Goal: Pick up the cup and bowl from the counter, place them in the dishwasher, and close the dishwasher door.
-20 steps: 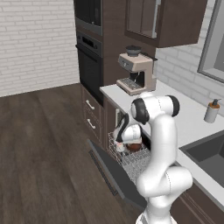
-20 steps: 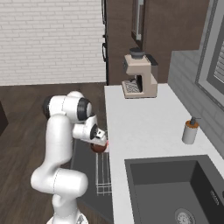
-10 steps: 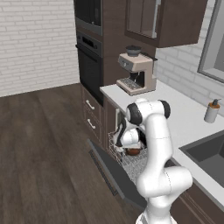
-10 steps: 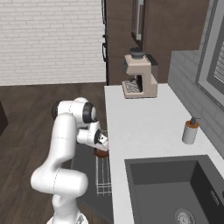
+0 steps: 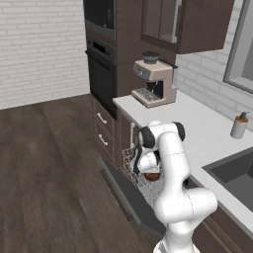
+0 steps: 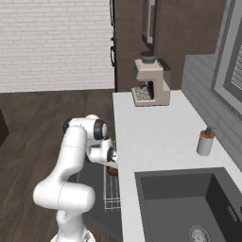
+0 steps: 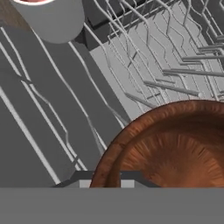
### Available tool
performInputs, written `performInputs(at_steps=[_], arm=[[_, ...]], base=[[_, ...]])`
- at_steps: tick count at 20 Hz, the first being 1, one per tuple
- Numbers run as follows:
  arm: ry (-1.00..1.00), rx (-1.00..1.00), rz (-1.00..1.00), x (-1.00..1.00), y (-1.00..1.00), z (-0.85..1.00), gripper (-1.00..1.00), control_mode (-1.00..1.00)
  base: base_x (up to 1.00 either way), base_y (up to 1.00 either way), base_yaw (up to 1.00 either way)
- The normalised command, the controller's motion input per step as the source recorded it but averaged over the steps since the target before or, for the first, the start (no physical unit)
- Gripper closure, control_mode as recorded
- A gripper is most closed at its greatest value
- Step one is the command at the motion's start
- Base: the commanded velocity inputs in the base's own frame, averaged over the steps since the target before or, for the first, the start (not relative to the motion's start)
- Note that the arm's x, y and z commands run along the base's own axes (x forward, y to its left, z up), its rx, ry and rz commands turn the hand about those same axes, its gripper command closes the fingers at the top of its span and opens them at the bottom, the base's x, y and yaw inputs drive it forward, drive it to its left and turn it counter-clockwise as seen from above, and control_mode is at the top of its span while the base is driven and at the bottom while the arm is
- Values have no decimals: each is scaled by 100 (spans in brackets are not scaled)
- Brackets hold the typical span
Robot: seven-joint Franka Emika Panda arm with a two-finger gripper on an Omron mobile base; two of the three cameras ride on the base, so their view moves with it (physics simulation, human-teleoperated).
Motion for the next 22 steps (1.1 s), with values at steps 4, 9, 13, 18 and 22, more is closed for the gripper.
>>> performInputs(at_steps=[4,9,13,18,22], arm=[[0,-6,0,17,-17,-51,100,-100],[0,-3,0,11,-14,-52,100,-100],[1,-12,0,0,29,-100,-100,-100],[0,-14,0,0,25,-84,-100,-100],[0,-4,0,-1,23,-38,-100,-100]], base=[[0,0,0],[0,0,0],[0,0,0],[0,0,0],[0,0,0]])
